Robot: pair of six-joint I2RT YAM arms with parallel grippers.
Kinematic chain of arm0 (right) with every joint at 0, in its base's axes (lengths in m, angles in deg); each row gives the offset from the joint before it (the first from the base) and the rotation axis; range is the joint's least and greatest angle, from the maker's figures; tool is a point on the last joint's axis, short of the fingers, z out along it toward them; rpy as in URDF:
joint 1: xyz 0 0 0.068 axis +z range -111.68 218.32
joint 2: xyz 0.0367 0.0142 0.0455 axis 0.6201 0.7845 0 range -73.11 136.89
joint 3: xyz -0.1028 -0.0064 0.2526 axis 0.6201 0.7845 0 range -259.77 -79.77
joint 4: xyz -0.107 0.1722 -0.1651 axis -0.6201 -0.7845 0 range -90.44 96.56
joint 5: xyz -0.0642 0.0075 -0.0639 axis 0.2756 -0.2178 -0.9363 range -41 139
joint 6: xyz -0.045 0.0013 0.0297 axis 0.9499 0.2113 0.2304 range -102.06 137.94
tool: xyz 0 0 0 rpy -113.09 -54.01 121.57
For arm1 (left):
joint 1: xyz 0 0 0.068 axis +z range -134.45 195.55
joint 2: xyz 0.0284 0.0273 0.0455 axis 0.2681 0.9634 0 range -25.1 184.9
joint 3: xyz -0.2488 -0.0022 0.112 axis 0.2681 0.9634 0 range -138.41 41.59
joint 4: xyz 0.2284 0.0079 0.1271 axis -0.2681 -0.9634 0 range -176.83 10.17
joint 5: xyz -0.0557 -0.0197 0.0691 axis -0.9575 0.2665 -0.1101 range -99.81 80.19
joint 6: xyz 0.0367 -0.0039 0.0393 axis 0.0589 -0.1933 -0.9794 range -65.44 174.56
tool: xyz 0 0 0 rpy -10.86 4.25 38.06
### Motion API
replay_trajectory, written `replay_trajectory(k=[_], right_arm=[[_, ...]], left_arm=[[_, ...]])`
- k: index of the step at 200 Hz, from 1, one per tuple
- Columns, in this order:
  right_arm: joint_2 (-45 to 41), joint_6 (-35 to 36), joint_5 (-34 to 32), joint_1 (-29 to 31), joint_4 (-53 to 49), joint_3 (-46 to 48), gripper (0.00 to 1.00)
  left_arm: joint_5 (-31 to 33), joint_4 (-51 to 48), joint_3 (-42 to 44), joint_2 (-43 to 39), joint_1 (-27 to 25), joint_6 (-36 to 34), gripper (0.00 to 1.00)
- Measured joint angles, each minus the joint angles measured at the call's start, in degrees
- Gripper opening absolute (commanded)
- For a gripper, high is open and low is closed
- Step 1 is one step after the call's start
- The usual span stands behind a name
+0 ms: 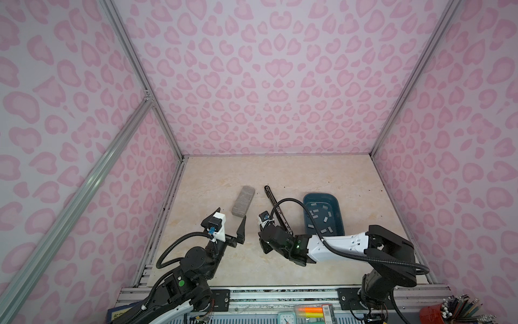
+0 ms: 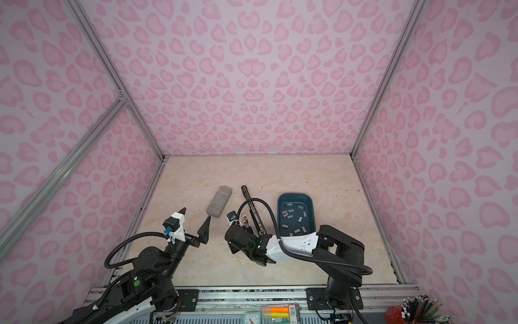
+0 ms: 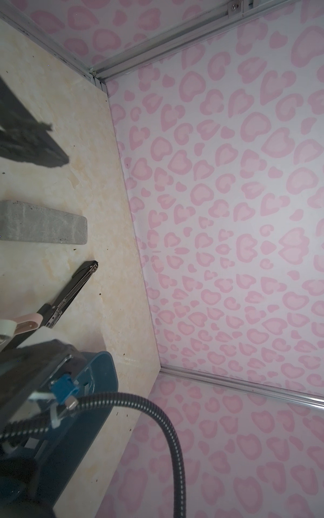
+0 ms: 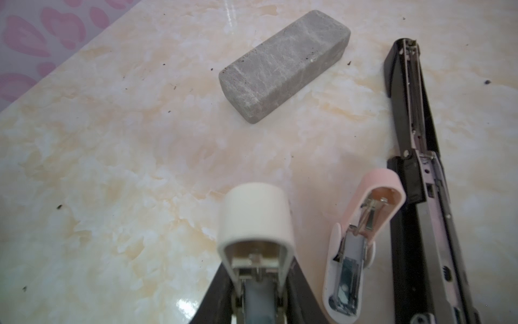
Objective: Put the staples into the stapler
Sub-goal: 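Lower the white pack beside the pink pack and open the right gripper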
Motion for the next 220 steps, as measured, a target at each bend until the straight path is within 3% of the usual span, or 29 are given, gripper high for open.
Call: replay_trajectory(k=[35,70,159,220], right_arm=[[4.39,-2.95,-3.5,0.2,-4.61,-4.37,0.0],[7.65,-4.79,-4.85,0.26,-6.82,-6.6,0.14],[12.46,-6.36,-5.09,-1.62,-6.71,-8.57,0.23],[12.83,-6.47,-4.31,-1.92,-6.73,-8.66,0.4]], left_arm=[[-0.02,-0.07,-0.07,-0.04,0.0,0.26,0.98],[-0.02,-0.04,-0.04,-1.51,0.0,0.42,0.98],[-1.53,-0.07,-0.04,-1.2,0.0,0.42,0.98],[-2.25,-0.04,-0.04,-1.16,0.0,0.42,0.98]])
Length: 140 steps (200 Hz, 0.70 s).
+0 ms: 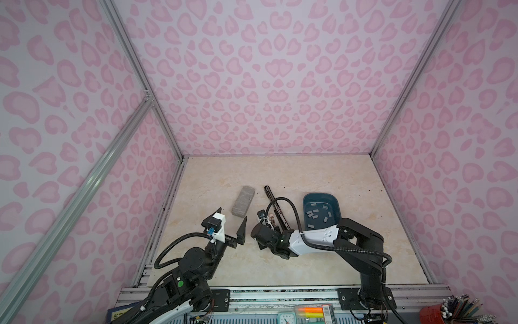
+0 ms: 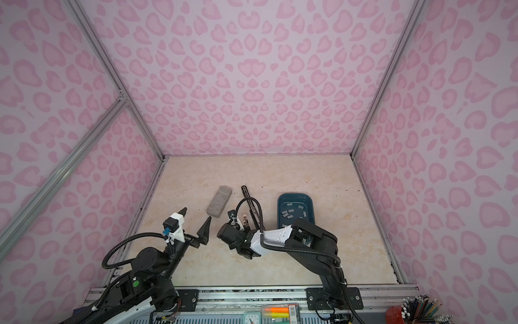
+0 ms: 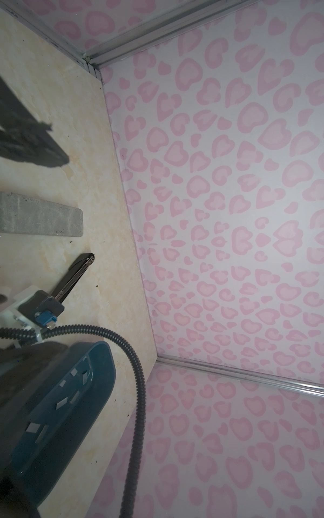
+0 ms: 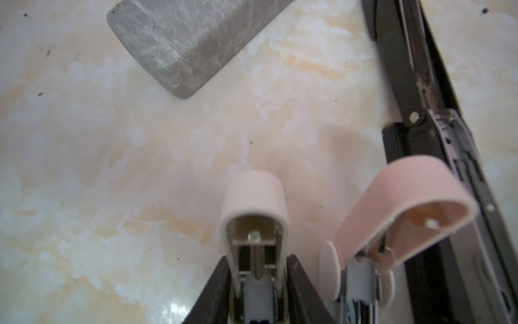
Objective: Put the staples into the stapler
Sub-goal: 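Lower the white pack beside the pink pack and open the right gripper, then move the right gripper over the teal tray while the left gripper nears the eraser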
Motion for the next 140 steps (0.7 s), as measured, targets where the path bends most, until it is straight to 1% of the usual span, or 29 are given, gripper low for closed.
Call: replay_trajectory(k=[30,59,72,87,119,140], right_arm=[[-0.81,0.0,0.15,0.13,-0.04,0.63,0.49],[-4.42,0.52,-0.79,1.42,-0.24,1.97,0.54],[-7.45,1.22,-2.25,2.54,-0.42,3.23,0.57],[-11.5,1.7,-4.07,3.54,-0.31,5.42,0.58],[-22.08,1.7,-6.78,3.85,1.53,13.25,0.62],[-28.65,1.55,-7.37,3.87,4.52,19.04,0.71]], left_arm=[[-0.35,0.0,0.0,0.0,0.0,0.0,0.98],[-0.79,0.0,0.0,0.0,0.07,-0.02,0.98],[-0.76,0.02,0.0,0.0,0.07,0.0,0.98],[-0.74,0.28,0.17,0.0,0.11,0.0,0.98],[-0.28,1.03,0.98,0.52,0.11,0.55,0.98],[3.19,3.1,1.4,1.25,0.42,2.8,0.98]])
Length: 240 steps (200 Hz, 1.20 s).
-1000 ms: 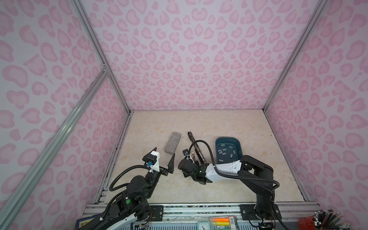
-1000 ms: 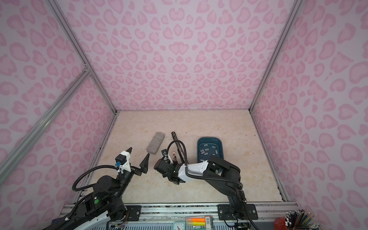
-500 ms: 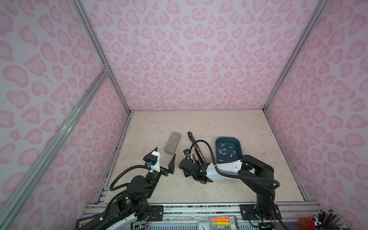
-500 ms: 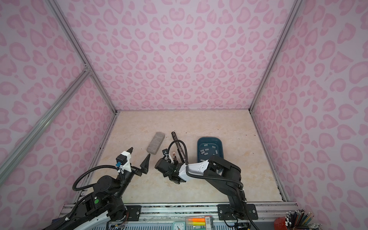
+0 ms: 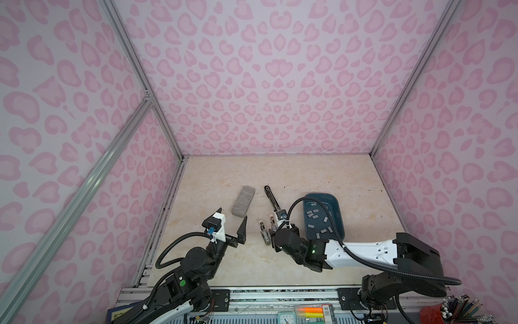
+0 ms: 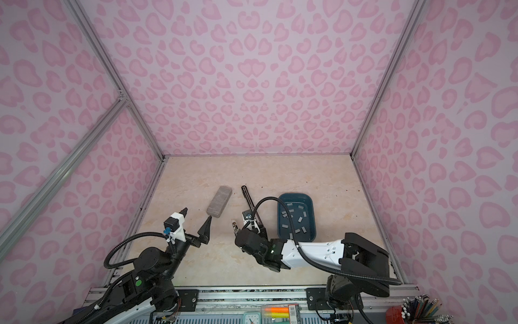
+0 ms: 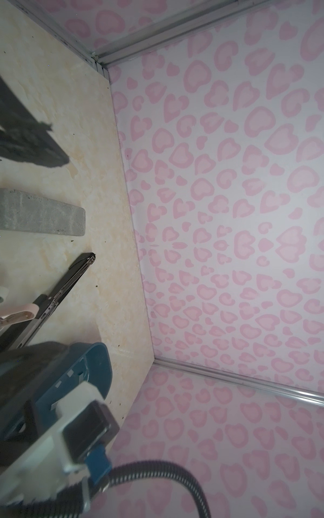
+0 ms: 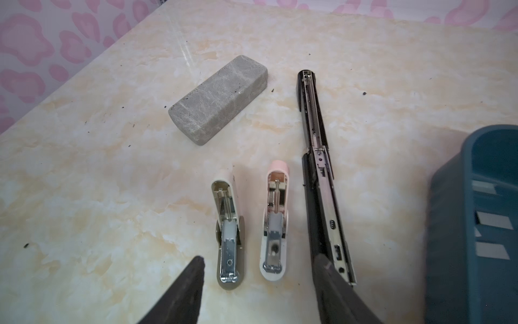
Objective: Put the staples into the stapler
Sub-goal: 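Move the right gripper over the teal tray while the left gripper nears the eraser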
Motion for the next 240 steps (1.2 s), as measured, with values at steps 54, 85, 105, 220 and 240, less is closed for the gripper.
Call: replay_trajectory(k=[54,85,105,220,240], right_arm=[[-9.62,-13.84,-10.21,-0.15,-6.12,-0.55,0.95],[-13.81,-16.28,-16.15,-0.44,-12.72,-1.29,0.97],[-17.94,-11.47,-18.6,-1.05,-12.61,1.33,0.98],[-45.05,-0.94,3.58,-34.8,-16.65,12.46,0.85],[-36.35,-1.36,8.83,-36.54,-17.25,9.55,0.67]], left_arm=[[11.23,-0.48,-4.35,6.73,3.26,11.15,0.98],[12.98,-7.37,-10.93,10.88,3.72,16.96,0.98],[11.65,-9.49,-11.52,10.27,3.72,17.31,0.97],[4.39,-12.9,-8.57,17.46,9.75,19.96,0.98],[3.74,-13.11,-9.77,22.01,12.2,22.4,0.98]])
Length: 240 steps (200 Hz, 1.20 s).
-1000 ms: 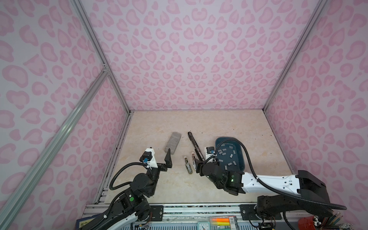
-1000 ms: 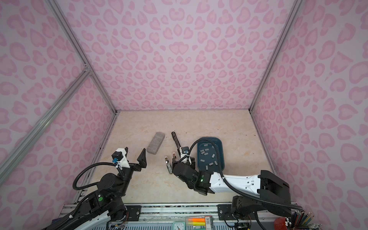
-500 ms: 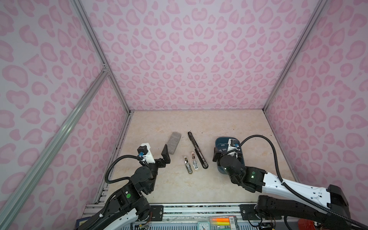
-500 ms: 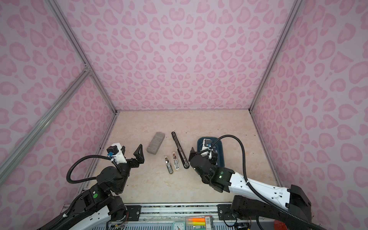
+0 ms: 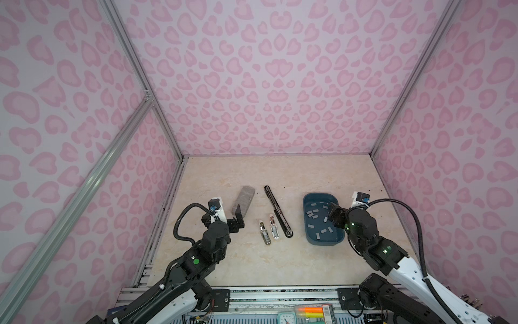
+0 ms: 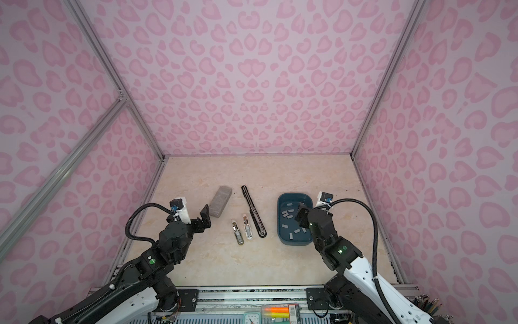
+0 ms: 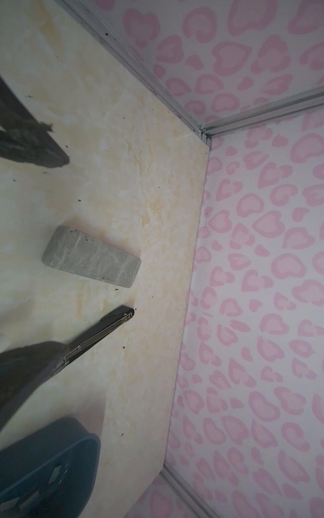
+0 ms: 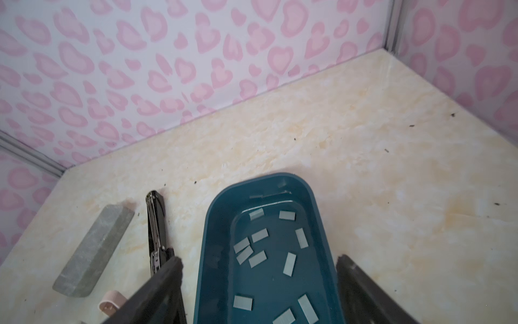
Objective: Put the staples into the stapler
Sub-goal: 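Move the right gripper over the teal tray while the left gripper nears the eraser, then lower the open right gripper into the teal tray onto a staple strip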
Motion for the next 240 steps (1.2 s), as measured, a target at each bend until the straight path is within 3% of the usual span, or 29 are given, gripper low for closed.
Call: replay_trajectory(k=[17,39,53,76,89,112,134,168,184,240], right_arm=[[7.93,-1.68,7.56,0.02,-2.29,-6.08,0.6],[10.93,-3.54,14.32,1.36,-7.93,-14.91,0.66],[9.66,-5.05,14.05,1.55,-11.13,-18.71,0.71],[10.21,-4.0,12.31,-1.33,-15.74,-23.02,0.65],[15.3,-1.05,11.47,-4.68,-16.13,-25.86,0.58],[23.96,4.61,12.96,-8.55,-13.73,-27.61,0.59],[30.21,8.63,14.8,-9.42,-12.13,-29.0,0.52],[32.76,10.75,13.99,-10.27,-6.71,-21.38,0.55],[33.11,11.32,14.71,-10.82,-6.03,-18.25,0.49],[27.06,13.97,7.69,-4.35,4.61,-9.99,0.48]], left_arm=[[0.07,-0.22,0.26,1.81,0.35,1.84,0.96],[2.19,0.07,0.13,4.07,2.45,4.94,0.96],[3.02,-0.66,-2.49,7.04,5.62,7.67,0.96],[1.97,1.44,-9.6,13.62,11.04,9.66,0.96],[0.11,3.23,-11.34,17.27,12.52,8.61,0.96],[-5.25,3.61,-12.02,22.86,17.81,8.48,0.98],[-12.09,6.01,-11.26,26.64,18.29,5.27,0.98],[-18.71,6.21,-11.61,29.88,18.32,3.54,1.0],[-20.5,8.57,-11.17,30.29,16.9,3.58,0.99],[-19.54,13.33,-5.81,27.26,13.4,2.4,0.99]])
